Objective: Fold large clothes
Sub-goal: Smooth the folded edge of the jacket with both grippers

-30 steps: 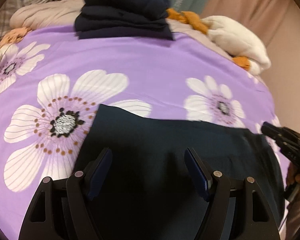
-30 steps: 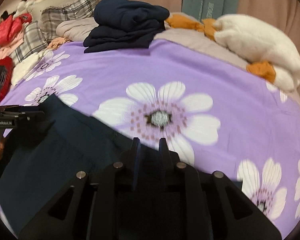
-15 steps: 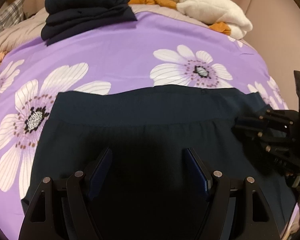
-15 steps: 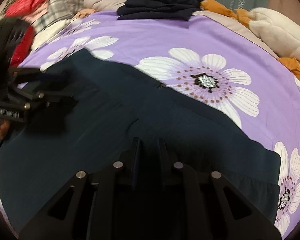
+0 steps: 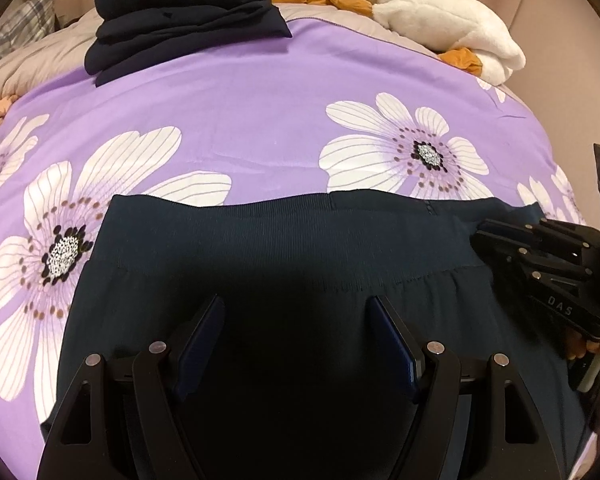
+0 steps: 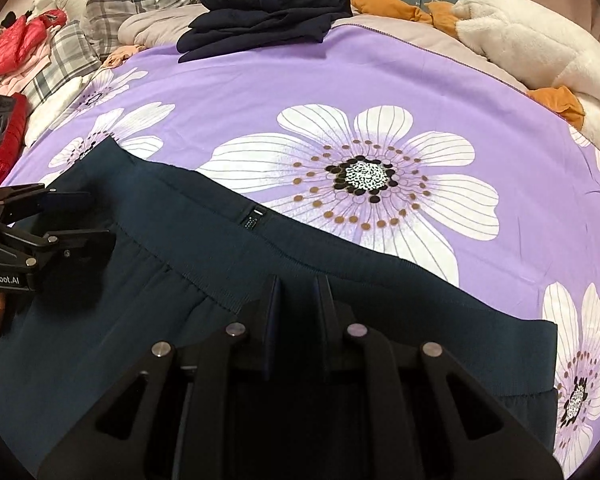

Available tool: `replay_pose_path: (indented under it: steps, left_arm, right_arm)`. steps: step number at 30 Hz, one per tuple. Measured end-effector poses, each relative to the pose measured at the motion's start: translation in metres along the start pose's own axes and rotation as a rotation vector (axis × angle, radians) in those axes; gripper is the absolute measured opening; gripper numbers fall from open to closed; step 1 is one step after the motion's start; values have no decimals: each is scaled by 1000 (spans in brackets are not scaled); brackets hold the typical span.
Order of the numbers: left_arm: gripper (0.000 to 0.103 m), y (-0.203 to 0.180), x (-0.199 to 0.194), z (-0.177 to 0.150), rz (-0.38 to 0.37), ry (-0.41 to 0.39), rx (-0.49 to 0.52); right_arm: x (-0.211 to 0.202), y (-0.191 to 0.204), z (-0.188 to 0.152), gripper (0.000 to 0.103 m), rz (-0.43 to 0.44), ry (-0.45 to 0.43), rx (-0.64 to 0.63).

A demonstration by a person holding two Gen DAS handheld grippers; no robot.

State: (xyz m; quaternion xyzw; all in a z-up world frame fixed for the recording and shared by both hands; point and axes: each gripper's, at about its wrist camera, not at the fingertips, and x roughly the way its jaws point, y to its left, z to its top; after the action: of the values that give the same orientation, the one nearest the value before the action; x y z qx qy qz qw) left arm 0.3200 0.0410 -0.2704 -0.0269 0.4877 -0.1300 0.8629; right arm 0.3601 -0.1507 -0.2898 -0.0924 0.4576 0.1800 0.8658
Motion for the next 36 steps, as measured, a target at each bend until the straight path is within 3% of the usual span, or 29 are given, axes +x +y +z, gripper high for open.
replay_pose_path:
  steps: [18, 25, 31, 33, 34, 35, 36]
  left_arm:
    - [74, 5, 0, 3, 26, 1, 32]
    - [74, 18, -8, -4, 92, -2, 50]
    - [74, 31, -15, -9, 171, 1, 52]
    - [74, 35, -21, -12, 221, -4, 47]
    - [74, 38, -25, -15, 219, -5, 38]
    - [74, 39, -29, -18, 206, -8, 32]
    - [74, 39, -32, -21, 197, -13, 31]
  right_arm:
    - [-3, -20, -2, 13, 18, -3, 82]
    - [-12, -28, -8, 13, 19, -4, 89]
    - [-19, -48, -14, 17, -40, 18, 147]
    - [-24, -56, -18, 37, -66, 27, 177]
    - [-27, -61, -21, 61, -112, 34, 194]
    - [-32, -66, -25, 67, -161, 35, 206]
    - [-35, -68, -29, 65, -189, 37, 210]
